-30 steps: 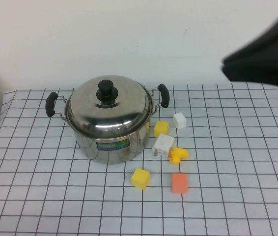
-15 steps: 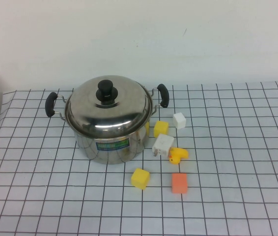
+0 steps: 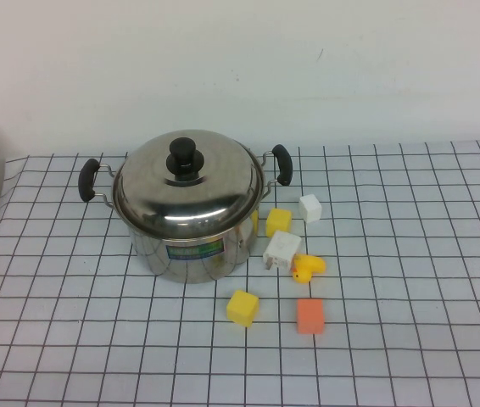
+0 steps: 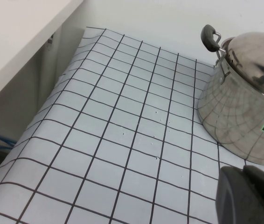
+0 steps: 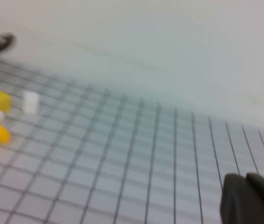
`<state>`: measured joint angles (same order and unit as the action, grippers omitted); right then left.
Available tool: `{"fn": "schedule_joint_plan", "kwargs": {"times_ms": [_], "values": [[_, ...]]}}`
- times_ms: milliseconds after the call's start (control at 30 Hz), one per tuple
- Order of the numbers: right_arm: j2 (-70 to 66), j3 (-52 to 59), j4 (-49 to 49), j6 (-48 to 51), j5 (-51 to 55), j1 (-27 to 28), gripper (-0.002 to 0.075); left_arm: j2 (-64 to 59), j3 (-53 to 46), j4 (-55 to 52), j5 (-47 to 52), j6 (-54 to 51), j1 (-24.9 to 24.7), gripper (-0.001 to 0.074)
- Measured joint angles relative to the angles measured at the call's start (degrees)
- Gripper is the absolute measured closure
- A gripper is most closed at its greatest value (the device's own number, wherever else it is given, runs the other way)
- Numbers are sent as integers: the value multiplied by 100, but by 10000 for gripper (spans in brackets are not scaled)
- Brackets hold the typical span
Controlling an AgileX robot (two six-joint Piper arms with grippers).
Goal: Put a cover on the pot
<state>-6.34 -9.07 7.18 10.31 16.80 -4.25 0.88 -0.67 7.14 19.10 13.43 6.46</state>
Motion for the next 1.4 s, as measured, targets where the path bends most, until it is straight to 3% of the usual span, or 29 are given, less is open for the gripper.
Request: {"fn": "schedule_joint_plan", "kwargs": {"times_ms": [167, 333, 633, 1000, 1400], "values": [[545, 479, 261, -684, 781, 434, 728, 0, 0, 0, 0, -15, 0, 738], [701, 904, 318, -731, 837, 589, 728, 0, 0, 0, 0, -29, 0, 738], [701, 982, 359, -470, 411, 601, 728, 0, 0, -11, 0, -29, 0, 738], [701, 995, 146, -1284, 377, 601, 728, 0, 0, -11, 0, -29, 0, 738], [701, 995, 137, -1334, 377, 601, 728, 0, 0, -11, 0, -18, 0, 738]]}}
